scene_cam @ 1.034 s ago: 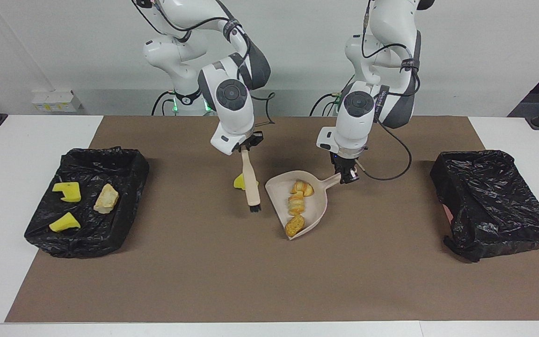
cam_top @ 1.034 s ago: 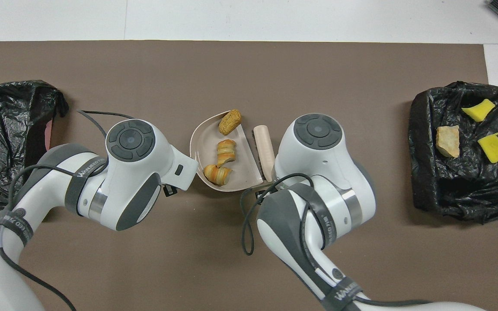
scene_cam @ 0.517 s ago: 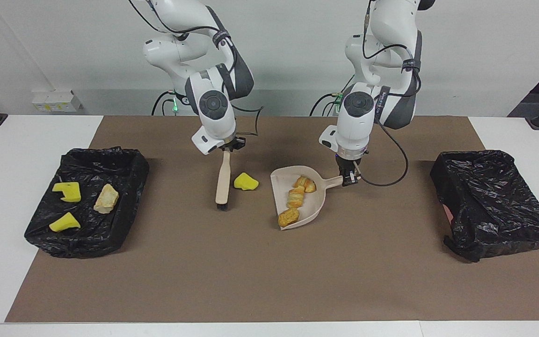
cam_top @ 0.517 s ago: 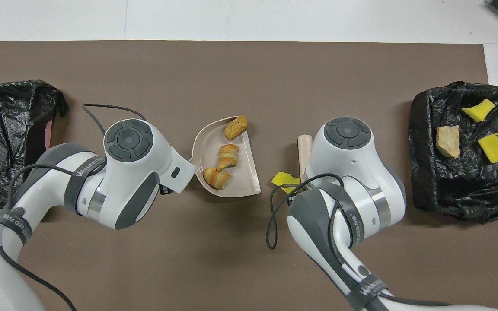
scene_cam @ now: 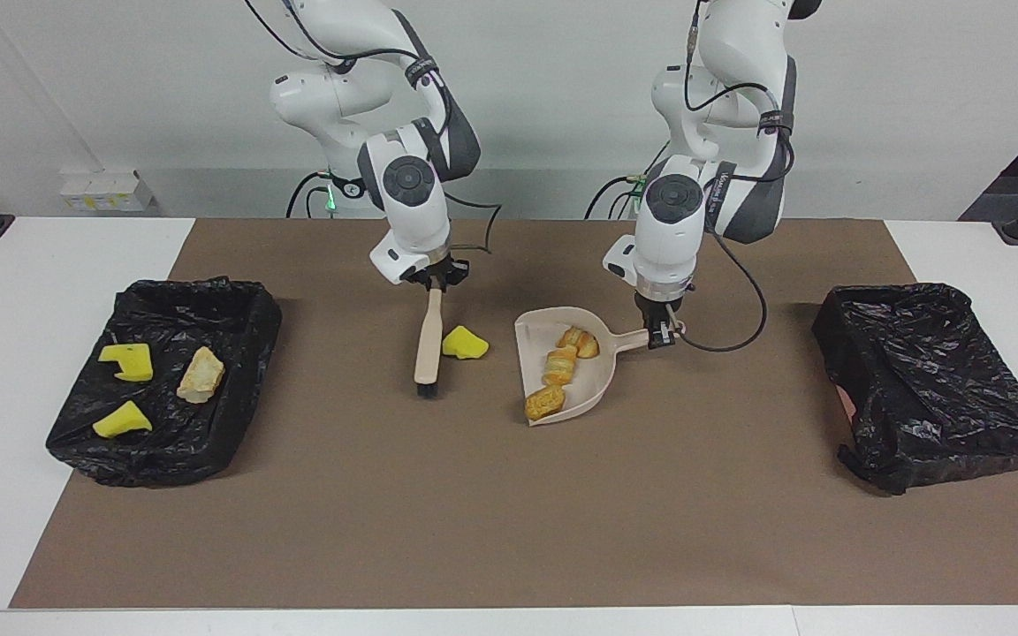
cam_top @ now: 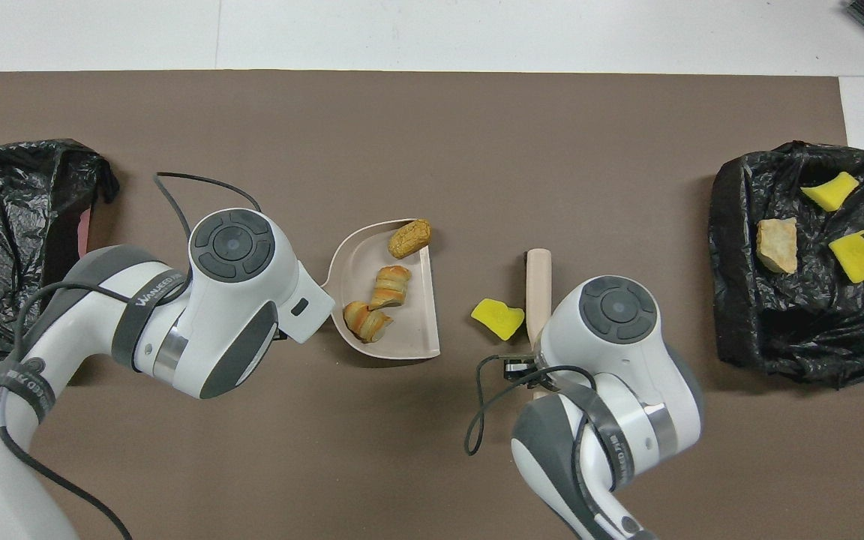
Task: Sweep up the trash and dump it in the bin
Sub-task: 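Sweep the yellow sponge pieces into the dustpan with the right gripper's brush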
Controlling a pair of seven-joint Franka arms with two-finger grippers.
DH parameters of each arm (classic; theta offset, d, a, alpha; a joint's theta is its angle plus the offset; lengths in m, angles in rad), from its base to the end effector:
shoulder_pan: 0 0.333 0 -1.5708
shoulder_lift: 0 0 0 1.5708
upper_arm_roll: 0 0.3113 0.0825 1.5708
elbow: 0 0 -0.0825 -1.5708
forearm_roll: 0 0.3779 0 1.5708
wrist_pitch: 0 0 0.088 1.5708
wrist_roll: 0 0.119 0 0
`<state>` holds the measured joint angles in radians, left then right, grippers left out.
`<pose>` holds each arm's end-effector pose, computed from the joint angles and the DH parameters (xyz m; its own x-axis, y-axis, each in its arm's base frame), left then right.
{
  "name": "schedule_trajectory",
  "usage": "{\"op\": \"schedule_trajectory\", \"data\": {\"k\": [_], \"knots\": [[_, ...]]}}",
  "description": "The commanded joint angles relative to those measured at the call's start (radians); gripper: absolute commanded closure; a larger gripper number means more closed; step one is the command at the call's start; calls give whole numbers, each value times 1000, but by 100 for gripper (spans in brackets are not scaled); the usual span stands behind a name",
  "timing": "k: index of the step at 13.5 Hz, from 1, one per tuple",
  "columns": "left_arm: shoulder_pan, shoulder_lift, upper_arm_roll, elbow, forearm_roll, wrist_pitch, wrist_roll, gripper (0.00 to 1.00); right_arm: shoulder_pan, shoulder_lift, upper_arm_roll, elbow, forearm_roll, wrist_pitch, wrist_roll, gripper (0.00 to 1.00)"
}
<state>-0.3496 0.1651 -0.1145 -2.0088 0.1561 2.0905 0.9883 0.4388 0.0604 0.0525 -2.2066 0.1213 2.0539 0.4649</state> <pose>0.5133 -0.2451 0.3552 0.0348 -0.9897 -0.1387 -0.9993 -0.0368 0.0113 0.4417 0.2452 0.3252 0.9712 -0.0413 -0.2345 -0.0400 -0.9991 0.0102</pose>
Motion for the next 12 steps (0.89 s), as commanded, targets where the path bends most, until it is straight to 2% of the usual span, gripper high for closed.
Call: {"op": "schedule_trajectory", "data": {"k": [1,4,6,9,12], "knots": [[-14,-18,6,-13,20,-10,-23,100,61,122,4,143,90,5,23,100],[-14,-19,6,-16,19,-9,-43,100,121,202,4,261,185,24,21,100],[-11,-22,4,-19,17,-10,-100,100,124,213,6,291,259,64,23,100],[-8,-22,4,-18,11,-15,-160,100,112,207,3,277,229,11,6,100],[-6,-19,4,-13,10,-18,-333,100,75,141,-3,249,83,-130,-18,100]]}}
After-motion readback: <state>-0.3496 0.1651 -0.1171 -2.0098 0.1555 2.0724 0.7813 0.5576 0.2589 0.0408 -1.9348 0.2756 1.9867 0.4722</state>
